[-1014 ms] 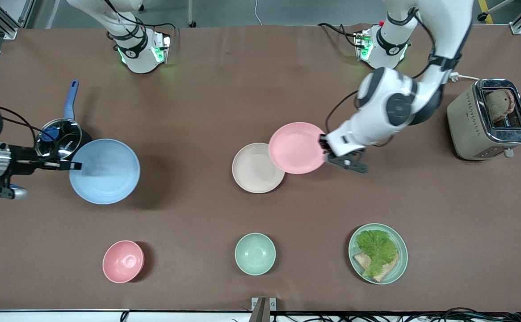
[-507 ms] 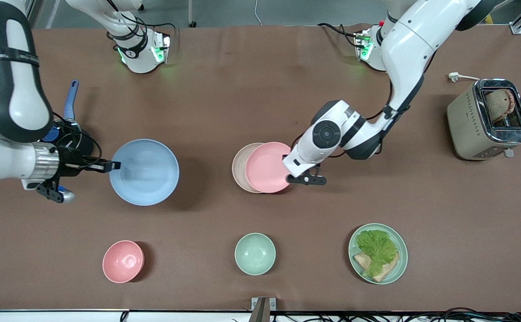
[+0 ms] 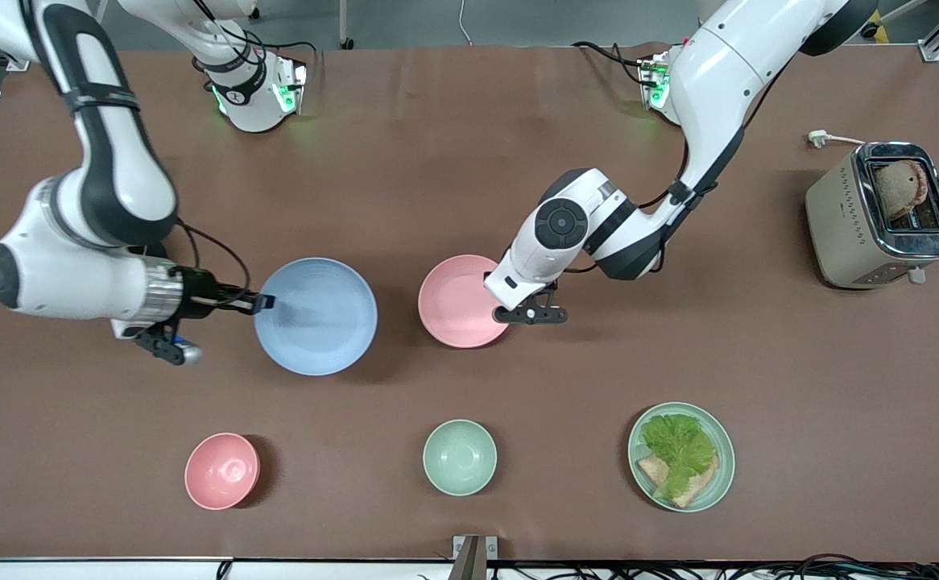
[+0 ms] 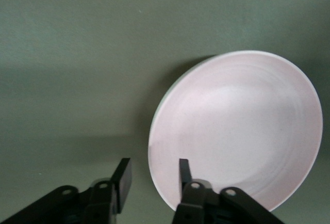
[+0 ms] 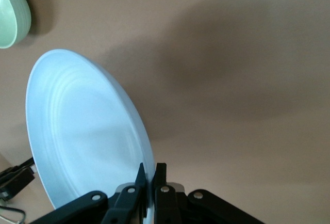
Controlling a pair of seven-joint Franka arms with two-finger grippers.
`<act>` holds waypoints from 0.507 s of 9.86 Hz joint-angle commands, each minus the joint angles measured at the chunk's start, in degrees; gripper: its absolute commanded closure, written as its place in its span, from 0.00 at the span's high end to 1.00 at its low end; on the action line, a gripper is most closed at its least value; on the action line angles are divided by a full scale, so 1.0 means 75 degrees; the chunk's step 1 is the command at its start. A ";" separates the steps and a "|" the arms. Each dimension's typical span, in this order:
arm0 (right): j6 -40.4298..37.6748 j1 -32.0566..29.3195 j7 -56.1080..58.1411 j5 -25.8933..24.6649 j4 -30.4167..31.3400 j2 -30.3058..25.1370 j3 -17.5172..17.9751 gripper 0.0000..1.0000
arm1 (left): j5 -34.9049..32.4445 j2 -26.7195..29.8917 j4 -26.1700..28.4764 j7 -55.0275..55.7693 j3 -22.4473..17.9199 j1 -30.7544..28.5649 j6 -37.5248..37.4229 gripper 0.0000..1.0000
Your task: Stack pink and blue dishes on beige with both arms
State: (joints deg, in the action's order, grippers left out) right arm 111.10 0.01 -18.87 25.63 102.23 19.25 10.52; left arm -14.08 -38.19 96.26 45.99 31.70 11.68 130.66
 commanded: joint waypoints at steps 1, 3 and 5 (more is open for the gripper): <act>0.0747 -0.0036 -0.0610 -0.0008 0.0724 -0.0270 0.0750 0.01 | -0.0151 0.1019 0.0535 0.0067 -0.0089 -0.0255 -0.0450 1.00; 0.1285 -0.0025 -0.1057 -0.0007 0.1098 -0.0258 0.1581 0.02 | -0.0162 0.2075 0.0816 -0.0770 -0.0543 -0.0561 -0.1106 1.00; 0.3047 0.0103 -0.1268 -0.0007 0.1904 -0.0223 0.2251 0.02 | 0.0152 0.3164 0.1354 -0.2305 -0.1480 -0.0572 -0.1191 1.00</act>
State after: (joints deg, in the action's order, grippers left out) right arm 126.86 0.86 -26.79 25.67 111.28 19.26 24.83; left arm -14.26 -19.79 100.17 33.80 24.25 7.39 121.03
